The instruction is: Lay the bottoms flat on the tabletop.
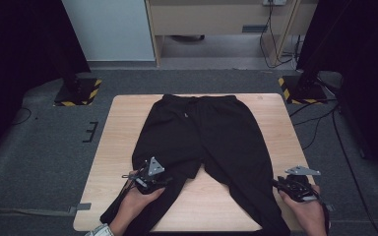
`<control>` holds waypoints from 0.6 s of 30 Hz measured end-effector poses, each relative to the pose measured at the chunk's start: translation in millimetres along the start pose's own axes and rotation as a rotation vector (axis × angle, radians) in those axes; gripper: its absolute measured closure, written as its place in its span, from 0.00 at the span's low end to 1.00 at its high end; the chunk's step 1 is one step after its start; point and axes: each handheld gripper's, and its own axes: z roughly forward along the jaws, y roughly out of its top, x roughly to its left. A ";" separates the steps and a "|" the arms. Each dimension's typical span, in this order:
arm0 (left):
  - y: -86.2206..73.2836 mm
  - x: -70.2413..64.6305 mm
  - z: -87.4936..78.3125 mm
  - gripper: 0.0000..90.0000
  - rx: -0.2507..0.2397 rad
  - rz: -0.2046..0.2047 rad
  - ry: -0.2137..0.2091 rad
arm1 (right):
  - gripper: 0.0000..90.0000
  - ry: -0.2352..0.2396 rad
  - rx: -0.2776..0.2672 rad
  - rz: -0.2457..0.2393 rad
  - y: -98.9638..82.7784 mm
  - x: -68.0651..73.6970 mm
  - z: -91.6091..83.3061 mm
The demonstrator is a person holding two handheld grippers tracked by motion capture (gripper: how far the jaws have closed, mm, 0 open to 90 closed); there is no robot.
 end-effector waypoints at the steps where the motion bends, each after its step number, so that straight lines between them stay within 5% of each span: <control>1: 0.0 -0.1 0.0 0.53 0.000 0.001 0.000 | 0.71 0.010 -0.003 0.005 0.2 2.5 1.4; 7: -0.1 0.0 -0.3 0.52 -0.002 -0.002 -0.002 | 0.51 0.002 0.021 -0.039 4.2 19.4 13.6; 11: -0.2 0.2 -0.1 0.52 -0.003 -0.002 -0.002 | 0.49 -0.006 0.026 -0.045 5.9 27.2 16.0; 18: 0.3 -0.8 -0.3 0.52 -0.001 0.002 -0.002 | 0.99 0.067 0.039 -0.074 10.8 40.2 17.9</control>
